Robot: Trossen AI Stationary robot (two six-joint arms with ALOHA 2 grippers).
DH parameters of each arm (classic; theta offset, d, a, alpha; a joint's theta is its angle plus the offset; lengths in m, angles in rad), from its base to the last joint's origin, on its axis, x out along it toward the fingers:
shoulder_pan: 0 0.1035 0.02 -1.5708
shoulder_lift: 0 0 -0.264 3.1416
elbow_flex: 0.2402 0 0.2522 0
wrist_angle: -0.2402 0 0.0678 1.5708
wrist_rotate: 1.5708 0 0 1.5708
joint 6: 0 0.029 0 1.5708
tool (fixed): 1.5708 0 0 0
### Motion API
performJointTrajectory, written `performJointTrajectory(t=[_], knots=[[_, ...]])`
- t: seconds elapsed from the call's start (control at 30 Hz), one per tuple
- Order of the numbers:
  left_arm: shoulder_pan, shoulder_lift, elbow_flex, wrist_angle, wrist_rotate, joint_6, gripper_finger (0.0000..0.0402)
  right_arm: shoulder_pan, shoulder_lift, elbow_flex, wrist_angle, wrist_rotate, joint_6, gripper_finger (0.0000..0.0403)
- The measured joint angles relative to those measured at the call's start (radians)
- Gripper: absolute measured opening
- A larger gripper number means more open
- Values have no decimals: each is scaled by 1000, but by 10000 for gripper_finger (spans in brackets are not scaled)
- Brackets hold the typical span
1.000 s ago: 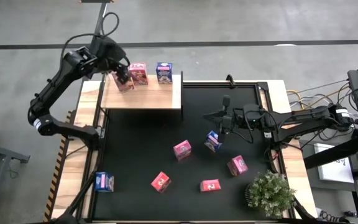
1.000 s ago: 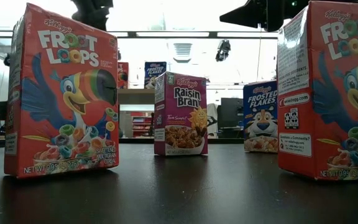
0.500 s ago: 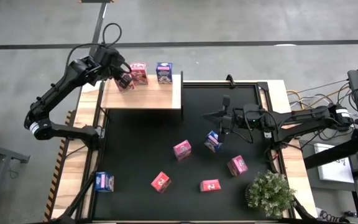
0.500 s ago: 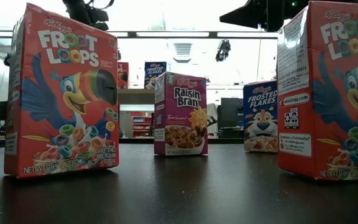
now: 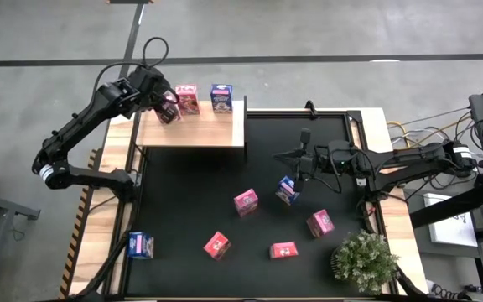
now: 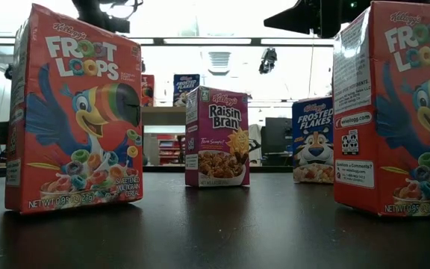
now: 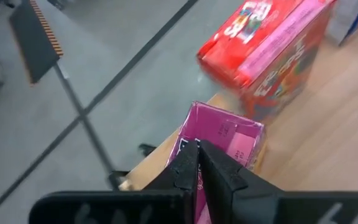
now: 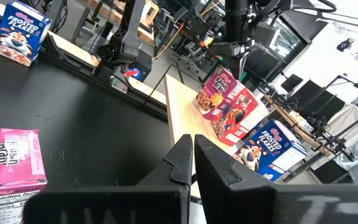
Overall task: Stack cereal on shelf
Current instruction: Put the left purple cereal box on the shelf
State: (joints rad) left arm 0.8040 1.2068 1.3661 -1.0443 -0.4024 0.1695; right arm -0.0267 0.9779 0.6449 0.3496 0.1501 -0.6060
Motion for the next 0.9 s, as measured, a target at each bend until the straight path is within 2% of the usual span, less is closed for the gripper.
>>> performJointTrajectory(t=[0.2, 0.33, 0.53, 0.7, 0.77, 0.83, 0.9], knots=[[1, 1, 23, -30, -33, 157, 1, 0, 0, 0, 0, 0, 0, 9], [1, 2, 26, -30, -33, 179, 1, 0, 0, 0, 0, 0, 0, 9], [-19, -2, 73, -65, -1, 74, 1, 0, 0, 0, 0, 0, -1, 9], [-46, -26, 92, -180, 218, -48, 1, 0, 0, 0, 0, 0, -7, 9], [-52, -44, 65, -211, 267, -83, 1, 0, 0, 0, 0, 0, -7, 9], [-53, -62, 19, -213, 247, -88, 1, 0, 0, 0, 0, 0, -8, 9], [-52, -76, -35, -184, 169, -89, 1, 0, 0, 0, 0, 0, -8, 9]])
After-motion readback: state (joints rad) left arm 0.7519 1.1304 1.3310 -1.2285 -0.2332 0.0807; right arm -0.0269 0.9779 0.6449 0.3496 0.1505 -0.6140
